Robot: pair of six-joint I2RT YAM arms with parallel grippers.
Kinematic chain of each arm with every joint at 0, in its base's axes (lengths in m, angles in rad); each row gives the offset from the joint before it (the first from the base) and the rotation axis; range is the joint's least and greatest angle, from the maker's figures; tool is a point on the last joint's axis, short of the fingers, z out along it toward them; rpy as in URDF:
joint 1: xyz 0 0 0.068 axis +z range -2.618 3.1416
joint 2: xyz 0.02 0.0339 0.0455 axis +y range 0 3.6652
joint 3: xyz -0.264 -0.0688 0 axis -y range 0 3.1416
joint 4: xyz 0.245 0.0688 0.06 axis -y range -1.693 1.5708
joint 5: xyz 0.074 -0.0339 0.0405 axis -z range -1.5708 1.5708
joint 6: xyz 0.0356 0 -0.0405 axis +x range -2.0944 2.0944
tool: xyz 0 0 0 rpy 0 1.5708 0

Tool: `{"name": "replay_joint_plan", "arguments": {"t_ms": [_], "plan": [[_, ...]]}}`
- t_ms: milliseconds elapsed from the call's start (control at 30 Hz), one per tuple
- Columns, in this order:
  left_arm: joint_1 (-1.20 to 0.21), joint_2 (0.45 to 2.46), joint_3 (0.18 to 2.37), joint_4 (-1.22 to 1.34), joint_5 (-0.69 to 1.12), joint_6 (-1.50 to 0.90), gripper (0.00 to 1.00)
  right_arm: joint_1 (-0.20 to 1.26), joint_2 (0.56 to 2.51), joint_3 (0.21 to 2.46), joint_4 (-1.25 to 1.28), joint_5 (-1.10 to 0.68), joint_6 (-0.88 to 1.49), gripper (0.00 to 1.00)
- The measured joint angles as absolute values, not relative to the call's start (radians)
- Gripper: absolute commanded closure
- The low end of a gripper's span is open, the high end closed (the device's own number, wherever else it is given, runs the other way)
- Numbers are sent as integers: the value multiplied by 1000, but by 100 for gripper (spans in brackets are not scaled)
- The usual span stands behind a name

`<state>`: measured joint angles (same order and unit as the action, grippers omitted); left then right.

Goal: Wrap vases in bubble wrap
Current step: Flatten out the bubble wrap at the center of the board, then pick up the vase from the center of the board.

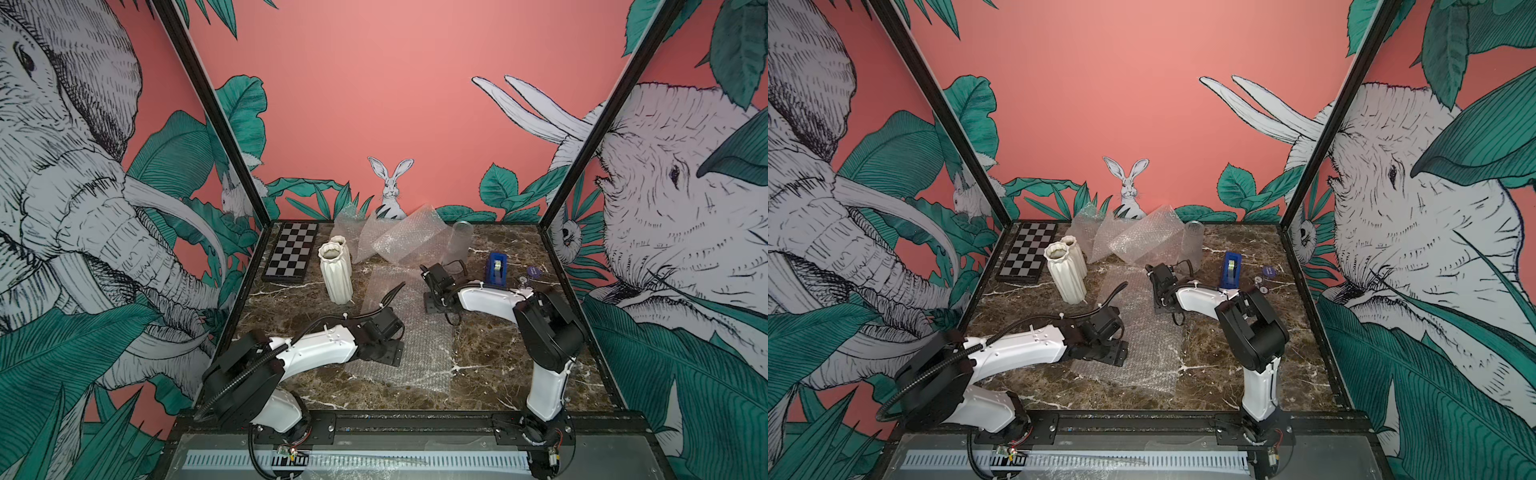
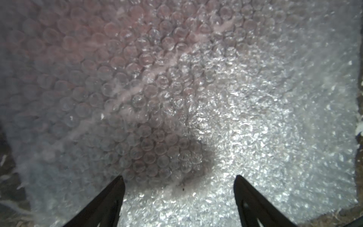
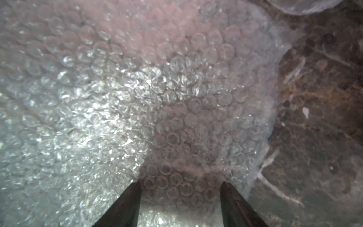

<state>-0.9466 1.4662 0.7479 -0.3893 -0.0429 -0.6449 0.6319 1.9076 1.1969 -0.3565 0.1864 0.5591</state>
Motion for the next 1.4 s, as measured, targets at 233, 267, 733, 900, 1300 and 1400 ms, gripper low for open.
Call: {"name": "replay_joint_plan", "arguments": {"t_ms": [233,267,733,900,1300,1400], "plan": [[-947,1518,786,-332,-37,-661,12,607,1924,1252,-357,184,521,32],[-947,1514,787,-323,-36,-662,12,604,1924,1258,-360,183,512,32],[-828,985,938,-502,-163,-517,0,657,1540,1070,-228,63,429,15],[-649,901,1100,-587,-213,-434,0,782,1538,1069,-117,59,360,5],[-49,1055,1166,-579,141,-444,1,915,1789,1091,356,-2,200,1],[21,1100,1131,-533,222,-475,1,916,1850,1095,485,-38,168,1]]}}
